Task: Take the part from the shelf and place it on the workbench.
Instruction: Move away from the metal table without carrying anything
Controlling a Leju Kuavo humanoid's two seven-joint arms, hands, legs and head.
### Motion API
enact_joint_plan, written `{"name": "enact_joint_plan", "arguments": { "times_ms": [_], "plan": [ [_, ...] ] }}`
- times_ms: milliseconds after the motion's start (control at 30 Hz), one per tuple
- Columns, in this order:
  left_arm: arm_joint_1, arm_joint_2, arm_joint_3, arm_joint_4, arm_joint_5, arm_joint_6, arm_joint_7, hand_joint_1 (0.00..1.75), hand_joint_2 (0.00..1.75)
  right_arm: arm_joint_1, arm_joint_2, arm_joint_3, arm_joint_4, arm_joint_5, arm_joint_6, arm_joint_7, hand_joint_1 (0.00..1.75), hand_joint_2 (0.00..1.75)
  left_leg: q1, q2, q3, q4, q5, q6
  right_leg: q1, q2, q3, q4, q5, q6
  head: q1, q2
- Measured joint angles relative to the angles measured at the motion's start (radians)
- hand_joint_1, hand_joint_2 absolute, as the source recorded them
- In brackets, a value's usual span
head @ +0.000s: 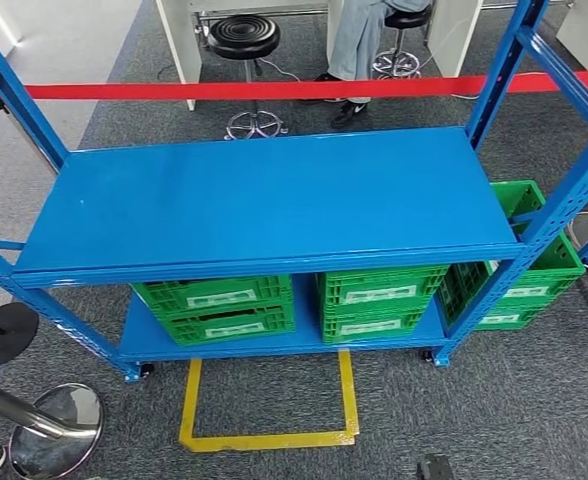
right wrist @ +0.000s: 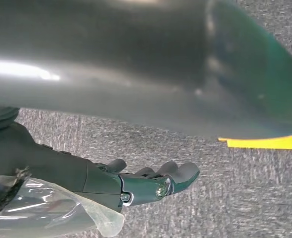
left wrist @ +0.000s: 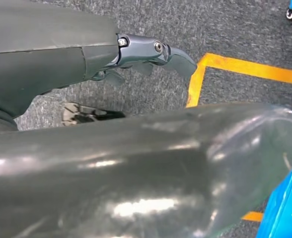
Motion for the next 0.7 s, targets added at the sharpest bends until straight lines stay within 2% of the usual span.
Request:
{"name": "enact_joint_plan", "arguments": {
  "times_ms": [33, 67, 100, 200, 267, 300, 367, 400, 433, 467, 533, 567, 600, 700],
  "plan": [
    [0.000, 0.000, 0.002, -0.002, 0.000, -0.001, 0.000, 0.00, 0.00, 0.000, 0.002, 0.001, 0.000, -0.001, 0.000, -0.001, 0.00, 0.00, -0.005, 0.004, 0.031, -0.070, 0.035, 0.009, 0.001, -0.002, 0.003, 0.000, -0.004, 0.002, 0.000, 0.000],
    [-0.001, 0.000, 0.004, -0.003, -0.001, -0.001, 0.000, 0.00, 0.00, -0.001, 0.004, 0.001, 0.000, -0.002, 0.000, -0.002, 0.00, 0.00, -0.010, 0.008, 0.057, -0.129, 0.056, 0.017, 0.003, -0.004, 0.007, -0.001, -0.009, 0.005, 0.000, 0.000],
    [-0.002, 0.000, 0.006, -0.005, -0.002, -0.002, 0.001, 0.00, 0.00, -0.002, 0.005, 0.001, 0.000, -0.004, 0.000, -0.003, 0.00, 0.00, -0.015, 0.012, 0.072, -0.164, 0.063, 0.023, 0.004, -0.006, 0.009, -0.001, -0.012, 0.008, 0.001, 0.000],
    [-0.002, 0.000, 0.011, -0.007, -0.008, -0.004, 0.002, 0.00, 0.00, -0.003, 0.007, 0.003, 0.000, -0.008, 0.000, -0.004, 0.00, 0.00, -0.015, 0.010, 0.083, -0.193, 0.060, 0.030, 0.003, -0.012, 0.011, -0.006, -0.016, 0.023, 0.001, 0.000],
    [-0.001, -0.001, 0.014, -0.008, -0.012, -0.005, 0.002, 0.00, 0.00, -0.003, 0.007, 0.008, 0.000, -0.011, 0.000, -0.004, 0.00, 0.00, -0.010, 0.007, 0.096, -0.214, 0.066, 0.035, 0.003, -0.001, -0.004, 0.026, -0.037, 0.031, 0.004, 0.000],
    [-0.002, -0.002, 0.015, -0.009, -0.014, -0.006, 0.002, 0.00, 0.00, -0.003, 0.007, 0.010, 0.000, -0.013, -0.001, -0.004, 0.00, 0.00, -0.007, 0.006, 0.102, -0.221, 0.067, 0.038, 0.003, 0.007, -0.028, 0.071, -0.060, 0.034, 0.005, 0.000],
    [-0.005, -0.003, 0.017, -0.009, -0.019, -0.009, 0.002, 0.00, 0.00, -0.003, 0.007, 0.011, 0.000, -0.017, -0.001, -0.004, 0.00, 0.00, -0.008, 0.004, 0.106, -0.222, 0.063, 0.042, 0.001, 0.018, -0.102, 0.204, -0.109, 0.039, 0.007, 0.000],
    [-0.005, -0.004, 0.019, -0.010, -0.020, -0.010, 0.002, 0.00, 0.00, -0.001, 0.007, 0.011, 0.000, -0.018, -0.001, -0.004, 0.00, 0.00, -0.008, 0.002, 0.108, -0.222, 0.060, 0.042, 0.000, 0.018, -0.136, 0.255, -0.120, 0.042, 0.007, 0.000],
    [-0.005, -0.004, 0.020, -0.010, -0.021, -0.010, 0.002, 0.00, 0.00, 0.000, 0.007, 0.012, 0.000, -0.019, -0.001, -0.004, 0.00, 0.00, -0.007, 0.000, 0.112, -0.221, 0.056, 0.041, -0.003, 0.018, -0.155, 0.272, -0.108, 0.046, 0.007, 0.000],
    [-0.005, -0.005, 0.022, -0.010, -0.022, -0.010, 0.002, 0.00, 0.00, 0.002, 0.007, 0.012, 0.000, -0.019, -0.001, -0.004, 0.00, 0.00, -0.006, -0.002, 0.117, -0.220, 0.052, 0.039, -0.005, 0.018, -0.153, 0.248, -0.077, 0.049, 0.007, 0.000],
    [-0.004, -0.005, 0.026, -0.010, -0.023, -0.011, 0.002, 0.00, 0.00, 0.002, 0.007, 0.014, 0.000, -0.021, -0.001, -0.004, 0.00, 0.00, -0.004, -0.006, 0.129, -0.214, 0.038, 0.030, -0.012, 0.020, -0.103, 0.122, 0.004, 0.054, 0.007, 0.000],
    [-0.006, -0.005, 0.028, -0.010, -0.024, -0.011, 0.002, 0.00, 0.00, 0.001, 0.007, 0.015, 0.000, -0.022, -0.001, -0.004, 0.00, 0.00, -0.005, -0.008, 0.132, -0.208, 0.030, 0.024, -0.014, 0.023, -0.074, 0.063, 0.026, 0.053, 0.009, 0.000],
    [-0.007, -0.005, 0.029, -0.010, -0.024, -0.011, 0.002, 0.00, 0.00, 0.000, 0.007, 0.016, 0.000, -0.024, -0.002, -0.003, 0.00, 0.00, -0.006, -0.009, 0.132, -0.203, 0.025, 0.019, -0.015, 0.026, -0.056, 0.027, 0.034, 0.050, 0.010, 0.000],
    [-0.008, -0.004, 0.033, -0.010, -0.029, -0.012, 0.001, 0.00, 0.00, 0.001, 0.007, 0.017, 0.001, -0.026, -0.002, -0.002, 0.00, 0.00, -0.006, -0.012, 0.130, -0.197, 0.017, 0.007, -0.012, 0.030, -0.045, 0.014, 0.026, 0.029, 0.006, 0.000]
  ]
}}
